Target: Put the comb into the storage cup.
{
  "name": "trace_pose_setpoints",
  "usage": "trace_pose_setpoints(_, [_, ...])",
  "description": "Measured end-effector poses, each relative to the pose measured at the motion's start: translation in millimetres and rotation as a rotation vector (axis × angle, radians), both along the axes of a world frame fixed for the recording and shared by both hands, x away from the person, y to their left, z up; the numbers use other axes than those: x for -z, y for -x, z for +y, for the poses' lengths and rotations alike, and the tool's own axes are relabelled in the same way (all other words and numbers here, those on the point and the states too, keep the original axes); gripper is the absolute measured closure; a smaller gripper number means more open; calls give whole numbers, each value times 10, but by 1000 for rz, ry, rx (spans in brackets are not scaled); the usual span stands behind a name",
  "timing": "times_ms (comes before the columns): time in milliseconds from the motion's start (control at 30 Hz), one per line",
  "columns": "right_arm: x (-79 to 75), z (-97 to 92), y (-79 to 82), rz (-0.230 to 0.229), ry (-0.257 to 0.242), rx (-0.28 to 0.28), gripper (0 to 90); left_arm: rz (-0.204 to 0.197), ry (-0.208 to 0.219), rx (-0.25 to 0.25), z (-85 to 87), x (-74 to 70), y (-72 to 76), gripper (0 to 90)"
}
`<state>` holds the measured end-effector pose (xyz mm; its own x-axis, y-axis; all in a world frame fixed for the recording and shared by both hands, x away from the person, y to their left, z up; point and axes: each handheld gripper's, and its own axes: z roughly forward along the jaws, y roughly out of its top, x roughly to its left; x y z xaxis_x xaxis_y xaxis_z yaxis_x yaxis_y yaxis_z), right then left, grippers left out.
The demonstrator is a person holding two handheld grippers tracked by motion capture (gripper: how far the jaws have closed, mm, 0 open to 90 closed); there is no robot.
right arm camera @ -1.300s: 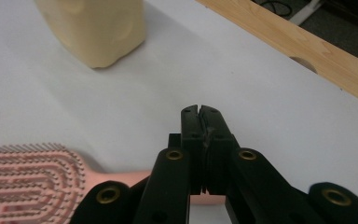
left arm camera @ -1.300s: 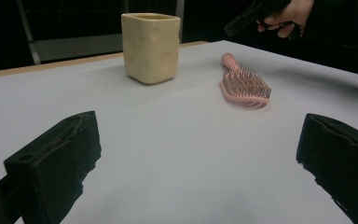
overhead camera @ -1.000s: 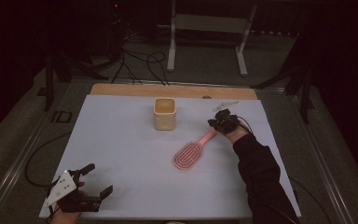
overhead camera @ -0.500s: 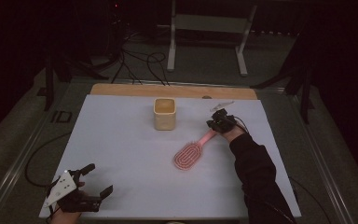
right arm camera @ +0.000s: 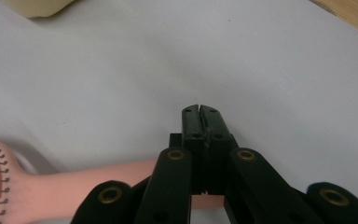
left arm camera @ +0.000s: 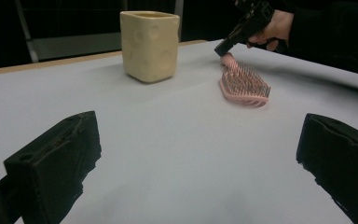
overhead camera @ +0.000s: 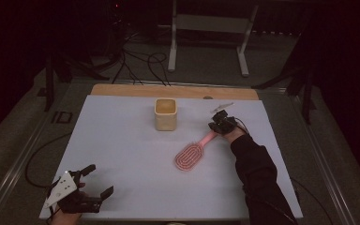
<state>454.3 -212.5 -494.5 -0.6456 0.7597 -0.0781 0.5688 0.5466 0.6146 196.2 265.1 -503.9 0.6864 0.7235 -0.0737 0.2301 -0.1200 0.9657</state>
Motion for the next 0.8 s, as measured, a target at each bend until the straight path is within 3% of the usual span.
trace_pose_setpoints(500, [-10,-58,104,24,16,-19,900,2,-2,0,0,5,-3,2])
trace_pose_setpoints(800, [10,-107,232,43,67,-56,900,3,2,-4,-1,4,-4,2])
